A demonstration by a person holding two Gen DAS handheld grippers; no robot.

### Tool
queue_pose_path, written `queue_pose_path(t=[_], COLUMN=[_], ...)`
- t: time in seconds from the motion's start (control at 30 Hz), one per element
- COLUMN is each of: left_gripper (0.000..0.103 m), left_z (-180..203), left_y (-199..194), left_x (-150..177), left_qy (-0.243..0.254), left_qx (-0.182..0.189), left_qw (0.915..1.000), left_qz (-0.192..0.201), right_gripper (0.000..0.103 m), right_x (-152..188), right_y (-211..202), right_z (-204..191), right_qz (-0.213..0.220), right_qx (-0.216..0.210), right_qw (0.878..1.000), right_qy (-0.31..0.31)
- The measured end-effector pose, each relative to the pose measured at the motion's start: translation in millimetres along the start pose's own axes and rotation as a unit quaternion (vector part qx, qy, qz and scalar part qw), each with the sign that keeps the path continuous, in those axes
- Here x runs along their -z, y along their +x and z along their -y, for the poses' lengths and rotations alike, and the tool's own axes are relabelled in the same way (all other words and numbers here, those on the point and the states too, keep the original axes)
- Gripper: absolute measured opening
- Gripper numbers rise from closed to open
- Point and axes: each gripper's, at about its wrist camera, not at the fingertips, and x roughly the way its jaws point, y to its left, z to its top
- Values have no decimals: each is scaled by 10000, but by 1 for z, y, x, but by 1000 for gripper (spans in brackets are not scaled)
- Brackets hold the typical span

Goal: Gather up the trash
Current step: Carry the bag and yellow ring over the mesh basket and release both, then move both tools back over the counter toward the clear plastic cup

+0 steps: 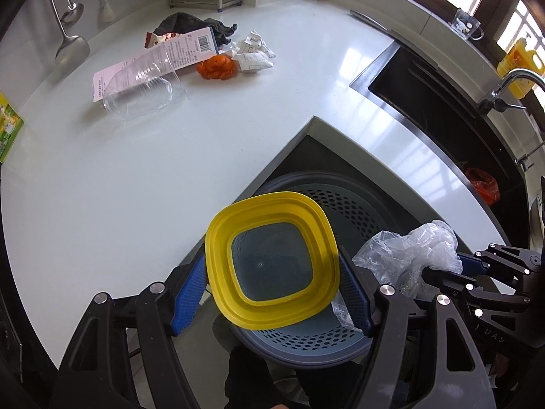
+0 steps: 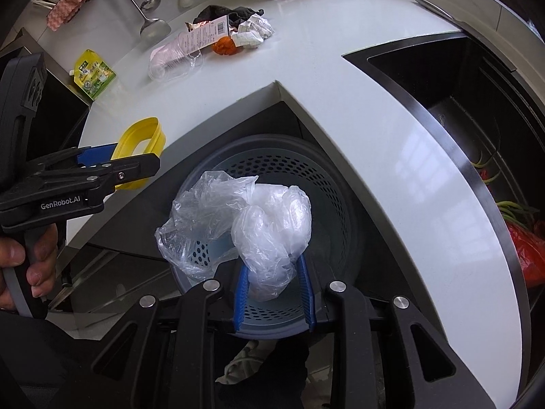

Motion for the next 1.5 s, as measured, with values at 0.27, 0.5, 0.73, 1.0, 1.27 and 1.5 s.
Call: queue_pose_path(t=[0.27,0.5,0.73,1.0,1.27,1.5], left_gripper=[69,70,71,90,96,97], left_z=[9,17,25,28,19,5], left_y=[37,66,75,66,41,11], left_x=[10,21,23,19,13,0], left_qy=[202,437,495,352,28,-345], left_qx=[145,173,100,-66,-257,-462], left_qw=[9994,9980,9975,9989,9997,9977], left_qz=[-249,-431,-490,-306,-36,353], right_gripper=[25,26,26,56,61,62], right_x=[6,13,14,11,1,-16], right_y=[36,63,68,60,39,25], right_z=[-2,-3,-3,-1,7,-3], right_qz=[-320,-607,-672,-537,-241,66], right_qx=[152,291,326,324,112,-106], right_qw=[9991,9968,9955,9959,9974,9961], right_qy=[-239,-443,-589,-649,-667,-870])
